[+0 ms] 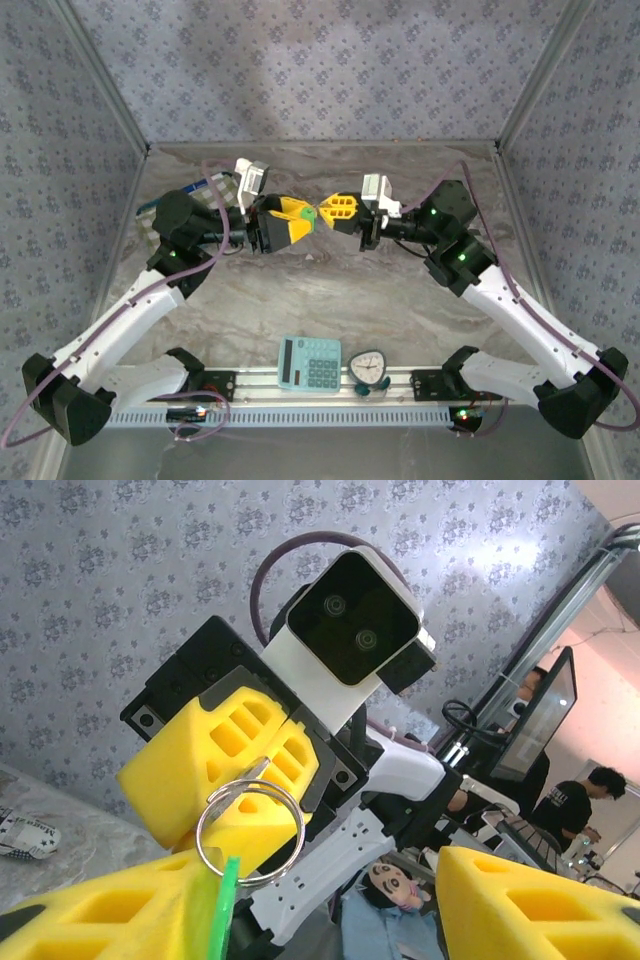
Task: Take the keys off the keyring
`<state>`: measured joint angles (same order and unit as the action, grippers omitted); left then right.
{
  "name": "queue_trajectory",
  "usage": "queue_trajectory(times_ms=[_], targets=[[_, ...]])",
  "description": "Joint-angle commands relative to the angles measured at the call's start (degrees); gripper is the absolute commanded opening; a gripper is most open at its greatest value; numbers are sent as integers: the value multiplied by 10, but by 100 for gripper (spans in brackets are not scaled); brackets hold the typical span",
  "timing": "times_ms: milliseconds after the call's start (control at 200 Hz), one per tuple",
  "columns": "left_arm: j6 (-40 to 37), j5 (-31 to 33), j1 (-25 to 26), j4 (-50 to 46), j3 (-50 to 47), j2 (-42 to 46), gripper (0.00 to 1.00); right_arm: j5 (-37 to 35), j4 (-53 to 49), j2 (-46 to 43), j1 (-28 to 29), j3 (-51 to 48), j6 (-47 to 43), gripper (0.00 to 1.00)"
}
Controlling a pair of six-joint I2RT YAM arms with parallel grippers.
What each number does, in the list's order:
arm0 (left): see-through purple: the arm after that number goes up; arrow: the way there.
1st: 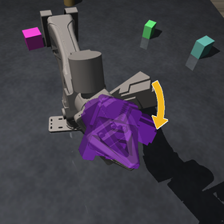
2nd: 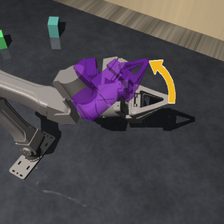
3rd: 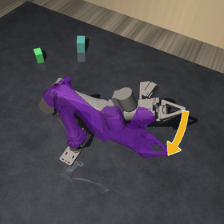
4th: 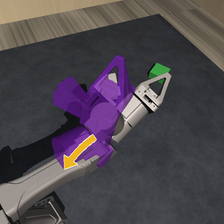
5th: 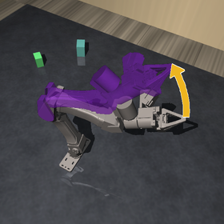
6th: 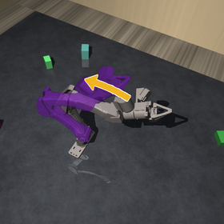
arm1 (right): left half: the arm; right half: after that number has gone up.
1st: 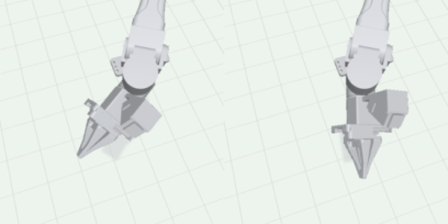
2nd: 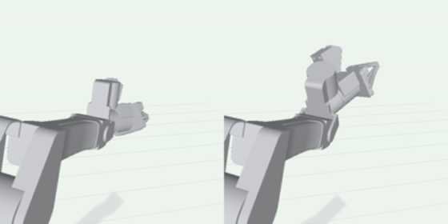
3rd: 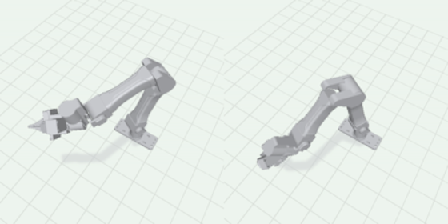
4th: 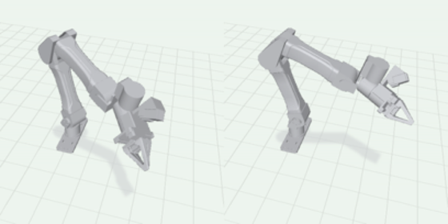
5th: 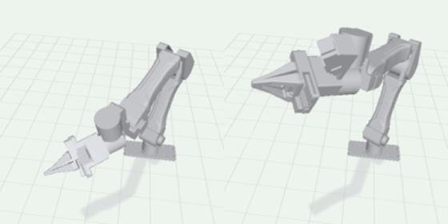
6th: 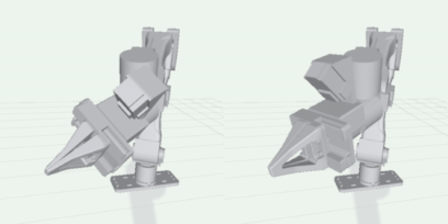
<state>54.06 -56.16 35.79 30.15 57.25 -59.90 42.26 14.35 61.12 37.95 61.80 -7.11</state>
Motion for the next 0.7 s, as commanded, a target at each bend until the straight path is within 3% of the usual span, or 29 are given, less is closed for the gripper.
queue_trajectory(times_ms=[0,395,695], targets=[[1,-3,3,33,21,13,54,-10,-13,-14,-3,-3,-9,0],[-23,11,3,0,22,14,59,0,-16,-18,5,3,-19,0],[-24,12,3,-4,26,8,53,2,-26,-18,14,5,-32,0]])
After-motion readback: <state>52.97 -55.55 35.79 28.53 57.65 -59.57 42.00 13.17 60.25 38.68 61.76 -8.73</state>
